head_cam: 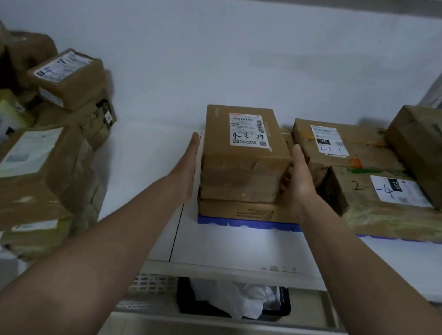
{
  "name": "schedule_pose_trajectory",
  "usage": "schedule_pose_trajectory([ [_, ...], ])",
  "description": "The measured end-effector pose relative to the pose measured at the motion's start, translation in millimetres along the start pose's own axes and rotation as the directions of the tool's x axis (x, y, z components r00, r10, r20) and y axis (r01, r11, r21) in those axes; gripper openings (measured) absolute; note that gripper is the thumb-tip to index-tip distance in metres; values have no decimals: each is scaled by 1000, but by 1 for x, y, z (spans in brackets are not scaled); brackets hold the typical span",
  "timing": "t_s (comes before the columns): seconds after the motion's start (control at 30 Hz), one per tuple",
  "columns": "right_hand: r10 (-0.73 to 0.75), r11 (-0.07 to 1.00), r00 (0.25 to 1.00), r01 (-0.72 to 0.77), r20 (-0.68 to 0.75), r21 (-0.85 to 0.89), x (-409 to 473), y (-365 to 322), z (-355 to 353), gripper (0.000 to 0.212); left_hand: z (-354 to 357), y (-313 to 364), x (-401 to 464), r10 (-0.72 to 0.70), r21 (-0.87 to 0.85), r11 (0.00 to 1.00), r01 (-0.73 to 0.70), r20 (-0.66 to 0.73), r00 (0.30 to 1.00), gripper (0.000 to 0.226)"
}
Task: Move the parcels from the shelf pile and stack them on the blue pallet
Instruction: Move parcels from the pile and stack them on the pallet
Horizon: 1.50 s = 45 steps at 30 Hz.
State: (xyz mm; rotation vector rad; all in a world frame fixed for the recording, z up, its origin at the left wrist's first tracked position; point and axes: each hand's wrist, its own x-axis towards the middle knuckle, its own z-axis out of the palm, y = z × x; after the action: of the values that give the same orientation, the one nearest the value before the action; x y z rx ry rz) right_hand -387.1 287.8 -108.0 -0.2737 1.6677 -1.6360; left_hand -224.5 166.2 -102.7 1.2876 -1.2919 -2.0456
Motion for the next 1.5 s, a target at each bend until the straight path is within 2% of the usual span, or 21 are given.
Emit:
schedule_pose_trajectory([
  [0.1,30,997,991,-38,127,62,-1,4,1,60,-3,-4,4,10,-18,1000,-8,136,991,82],
  [0.3,19,999,981,-28,191,47,-2,8,1,63,-8,0,4,42,-17,999,-39,244,969,63],
  [0.43,25,999,981,-31,194,28,-4,9,1,60,-9,0,6,29,-8,1000,-28,221,975,53],
  [0.57,4,1000,985,-6,172,9,-4,9,2,52,-10,-2,10,35,8,999,-38,206,978,52],
  [0.9,-12,998,990,20,142,-60,-9,6,0,47,-10,5,3,3,83,996,-20,201,980,49],
  [0.93,-26,996,993,36,118,-84,-12,1,0,46,-10,10,1,2,102,995,-21,181,983,51],
  [1.0,-118,969,990,131,73,-212,-15,-11,2,44,-9,23,-5,58,196,978,-66,47,997,58],
  [1.07,-318,845,946,316,68,-432,-17,-25,6,51,-9,35,-9,233,375,910,-176,-112,966,60],
  [1.1,-414,732,906,391,92,-558,-18,-31,9,56,-9,41,-11,347,490,838,-239,-141,927,59],
  [1.2,-599,281,753,515,271,-810,-31,-49,24,55,-16,51,-23,605,769,541,-339,-76,793,56],
  [1.27,-591,84,698,551,403,-830,-40,-57,39,52,-25,52,-32,668,863,381,-331,-10,744,53],
  [1.37,-551,-50,643,611,533,-790,-51,-56,75,52,-43,45,-48,687,929,262,-260,10,727,50],
  [1.5,-454,-33,602,725,657,-688,-62,-36,121,58,-72,30,-71,673,967,210,-145,-35,739,48],
])
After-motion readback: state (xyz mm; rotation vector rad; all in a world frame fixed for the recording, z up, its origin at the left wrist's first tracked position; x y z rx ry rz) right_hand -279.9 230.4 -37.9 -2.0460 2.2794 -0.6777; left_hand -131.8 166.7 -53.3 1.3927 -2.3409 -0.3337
